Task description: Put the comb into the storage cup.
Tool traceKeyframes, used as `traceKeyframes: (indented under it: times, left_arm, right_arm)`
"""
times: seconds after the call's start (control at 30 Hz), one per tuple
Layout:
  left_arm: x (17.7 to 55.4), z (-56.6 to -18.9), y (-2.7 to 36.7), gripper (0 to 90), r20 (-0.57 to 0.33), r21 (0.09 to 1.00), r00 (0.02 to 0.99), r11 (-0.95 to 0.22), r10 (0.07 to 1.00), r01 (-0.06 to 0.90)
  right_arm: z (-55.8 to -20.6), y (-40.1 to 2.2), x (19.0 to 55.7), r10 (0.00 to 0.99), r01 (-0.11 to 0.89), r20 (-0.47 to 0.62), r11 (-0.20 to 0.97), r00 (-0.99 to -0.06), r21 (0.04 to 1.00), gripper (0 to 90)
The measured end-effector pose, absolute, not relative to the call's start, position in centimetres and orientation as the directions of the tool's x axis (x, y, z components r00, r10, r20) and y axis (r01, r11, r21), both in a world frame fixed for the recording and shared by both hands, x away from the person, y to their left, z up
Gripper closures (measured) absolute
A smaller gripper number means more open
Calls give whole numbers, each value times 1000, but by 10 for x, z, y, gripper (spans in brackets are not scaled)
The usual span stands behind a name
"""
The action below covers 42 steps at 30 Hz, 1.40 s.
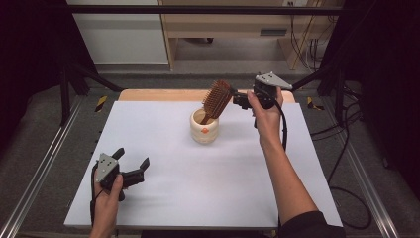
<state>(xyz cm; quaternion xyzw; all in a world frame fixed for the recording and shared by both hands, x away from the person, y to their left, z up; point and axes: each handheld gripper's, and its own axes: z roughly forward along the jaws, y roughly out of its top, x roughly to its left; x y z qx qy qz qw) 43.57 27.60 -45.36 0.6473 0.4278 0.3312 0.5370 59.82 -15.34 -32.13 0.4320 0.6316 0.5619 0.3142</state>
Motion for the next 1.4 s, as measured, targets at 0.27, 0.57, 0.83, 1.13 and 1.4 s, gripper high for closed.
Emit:
traceKeyframes:
  times: [0.27, 0.57, 0.83, 1.13, 1.4]
  left_arm:
    - [436, -454, 278, 14, -28, 979, 410, -58, 912, 196]
    - [436, -453, 282, 14, -24, 980, 399, -58, 917, 191]
    - [436, -452, 288, 14, -30, 981, 388, -48, 921, 189]
    - [436, -451, 299, 13, -31, 983, 370, -39, 928, 181]
    - [437, -451, 306, 12, -41, 982, 353, -27, 935, 186]
  right_arm:
    - [-318, -161, 593, 898, 176, 87, -11, -432, 984, 48]
    - [-312, -174, 584, 895, 159, 100, -33, -435, 987, 47]
    - [-312, -185, 575, 893, 153, 82, -14, -443, 988, 43]
    - [-310, -203, 562, 895, 142, 90, -30, -437, 989, 43]
    - [-310, -218, 551, 901, 133, 88, -35, -424, 991, 43]
